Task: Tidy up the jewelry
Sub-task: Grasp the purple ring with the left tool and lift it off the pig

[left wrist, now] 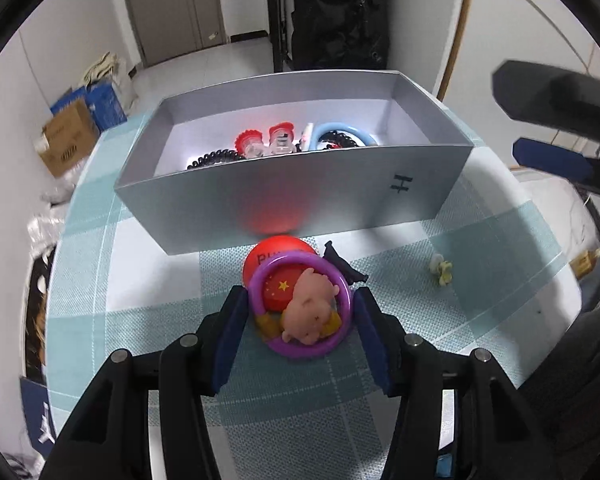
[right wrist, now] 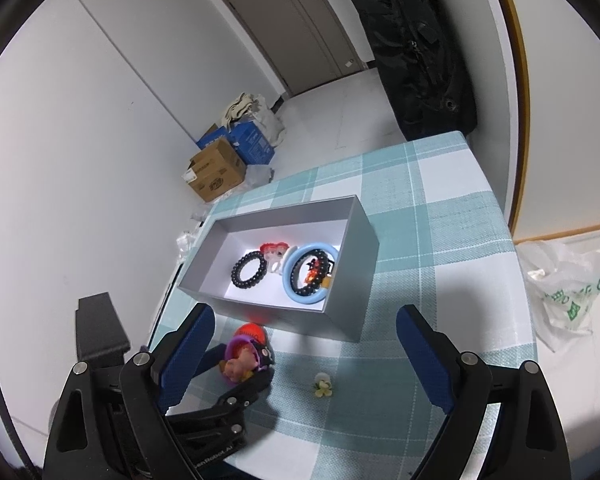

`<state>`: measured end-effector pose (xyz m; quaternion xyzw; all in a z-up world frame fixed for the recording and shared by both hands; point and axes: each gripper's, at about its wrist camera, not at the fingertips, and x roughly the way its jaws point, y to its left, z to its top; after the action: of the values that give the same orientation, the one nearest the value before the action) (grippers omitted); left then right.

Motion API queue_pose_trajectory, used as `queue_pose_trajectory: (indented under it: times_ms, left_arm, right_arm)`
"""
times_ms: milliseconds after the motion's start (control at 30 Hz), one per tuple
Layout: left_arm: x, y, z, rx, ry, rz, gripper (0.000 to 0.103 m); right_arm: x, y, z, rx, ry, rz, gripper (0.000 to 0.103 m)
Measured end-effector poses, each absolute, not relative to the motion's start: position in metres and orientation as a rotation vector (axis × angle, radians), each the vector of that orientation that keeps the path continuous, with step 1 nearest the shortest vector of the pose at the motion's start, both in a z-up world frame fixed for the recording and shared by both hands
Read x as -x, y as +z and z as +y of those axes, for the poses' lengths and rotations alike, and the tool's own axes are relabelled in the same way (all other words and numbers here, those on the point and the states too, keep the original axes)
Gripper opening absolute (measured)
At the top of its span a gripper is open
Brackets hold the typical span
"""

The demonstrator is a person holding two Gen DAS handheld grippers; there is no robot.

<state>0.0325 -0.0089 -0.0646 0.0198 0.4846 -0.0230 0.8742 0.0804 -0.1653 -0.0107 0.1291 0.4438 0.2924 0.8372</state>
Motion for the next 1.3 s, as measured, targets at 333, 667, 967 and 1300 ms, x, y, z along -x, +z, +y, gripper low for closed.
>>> queue_pose_trajectory:
  times_ms: [333,667,967,1300]
  left_arm:
    - [-0.028,-0.051,-0.005,0.069,-0.130,0.990,0.045]
    - [-0.031,-0.037,0.019,0.281,-0.169,0.941,0.044]
    - [-0.031,-0.011,0.050,0.431,-0.163,0.832,0.044]
    - [-0.026,-0.002,0.069,0.492,-0.166,0.784,0.044]
  right_arm:
    - [-0.080,-0.013,-0.165,-0.278,0.605,0.955,0.093]
    - [-0.081,-0.018,-0.164,-0.267,0.586,0.981,0.093]
    - [-0.070,-0.028,-0.140,-0.171,0.679,1.051,0.093]
    - [-0.034,-0.051,-0.070,0.147,0.869,1.120,0.091]
